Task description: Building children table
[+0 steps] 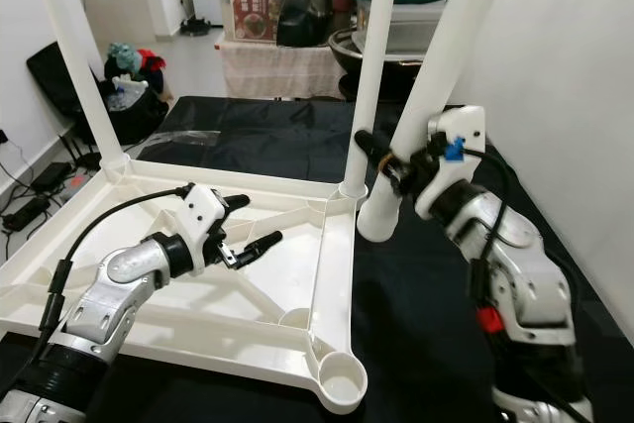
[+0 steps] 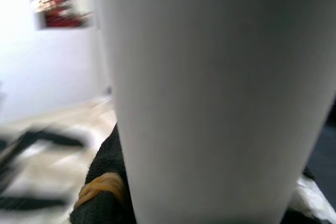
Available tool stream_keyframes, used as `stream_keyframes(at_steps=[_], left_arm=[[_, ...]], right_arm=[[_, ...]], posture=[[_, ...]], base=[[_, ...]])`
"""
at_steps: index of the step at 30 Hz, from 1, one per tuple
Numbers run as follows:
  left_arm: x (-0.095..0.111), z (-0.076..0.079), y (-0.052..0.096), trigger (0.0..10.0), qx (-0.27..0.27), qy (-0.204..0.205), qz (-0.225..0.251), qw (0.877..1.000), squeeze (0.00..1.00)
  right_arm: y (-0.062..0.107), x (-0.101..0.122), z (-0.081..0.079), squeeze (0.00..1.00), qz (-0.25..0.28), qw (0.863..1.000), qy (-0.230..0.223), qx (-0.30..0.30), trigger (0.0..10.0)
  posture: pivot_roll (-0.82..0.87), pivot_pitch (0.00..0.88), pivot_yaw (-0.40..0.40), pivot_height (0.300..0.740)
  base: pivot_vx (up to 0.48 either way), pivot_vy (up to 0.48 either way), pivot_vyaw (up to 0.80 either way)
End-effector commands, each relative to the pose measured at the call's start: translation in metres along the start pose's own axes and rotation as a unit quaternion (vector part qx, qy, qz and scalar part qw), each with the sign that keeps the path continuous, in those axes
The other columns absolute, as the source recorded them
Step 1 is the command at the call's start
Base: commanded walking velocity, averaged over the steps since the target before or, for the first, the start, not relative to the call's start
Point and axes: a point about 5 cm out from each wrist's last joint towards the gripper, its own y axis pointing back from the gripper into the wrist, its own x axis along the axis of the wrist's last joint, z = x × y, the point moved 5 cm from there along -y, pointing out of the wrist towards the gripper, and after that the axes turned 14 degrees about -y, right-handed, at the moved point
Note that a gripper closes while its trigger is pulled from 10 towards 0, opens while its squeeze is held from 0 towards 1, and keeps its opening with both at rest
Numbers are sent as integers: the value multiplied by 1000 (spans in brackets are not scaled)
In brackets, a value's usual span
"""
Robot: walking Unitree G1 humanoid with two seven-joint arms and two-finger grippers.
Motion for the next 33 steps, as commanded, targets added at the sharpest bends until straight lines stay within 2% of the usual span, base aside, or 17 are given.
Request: stream_keyframes(at_steps=[1,3,4,7,8,9,10,11,12,13,23,28,33], left_arm=[[-8,-2,7,10000,7,14,-15,1000,0],[-9,-1,7,10000,6,13,-16,1000,0],[-9,-1,8,10000,4,13,-16,1000,0],[-9,0,9,10000,4,14,-17,1000,0],[-10,0,9,10000,4,14,-17,1000,0],[-10,0,9,10000,4,14,-17,1000,0],[-10,-1,10,10000,6,14,-19,1000,0],[-11,-1,10,10000,7,14,-20,1000,0],[-11,-1,10,10000,7,14,-20,1000,0],[-11,-1,10,10000,7,14,-20,1000,0],[-14,0,12,10000,9,16,-28,999,0],[-15,0,10,10000,7,16,-29,999,0],[-15,-2,10,10000,7,14,-30,999,0]], right_arm=[[7,-21,-31,0,-55,994,-8,91,824],[11,-28,-35,0,-72,992,-10,103,824],[14,-36,-37,0,-87,990,-14,111,0],[19,-47,-44,0,-107,985,-32,130,314],[23,-56,-49,0,-124,981,-41,144,1843],[23,-56,-49,0,-124,981,-41,144,1843],[27,-62,-52,0,-136,977,-46,156,3255],[29,-67,-55,0,-144,975,-51,161,3843],[29,-67,-55,0,-144,975,-51,161,3843],[30,-70,-56,0,-148,974,-54,164,10000],[34,-61,-65,0,-130,970,-67,193,10000],[44,-64,-76,0,-135,965,-63,218,10000],[50,-71,-80,0,-140,963,-67,220,10000]], posture=[[22,0,-35,740],[22,0,-35,740],[23,0,-35,740],[23,0,-35,740],[28,0,-40,740],[28,0,-40,740],[28,0,-40,740],[34,0,-44,740],[34,0,-44,740],[37,0,-46,740],[35,0,-44,740],[28,0,-33,740],[31,0,-28,740]], base=[[0,0,0],[0,0,0],[0,0,0],[0,0,0],[0,0,0],[0,0,0],[0,0,0],[0,0,0],[0,0,0],[0,0,0],[0,0,0],[0,0,0],[0,0,0]])
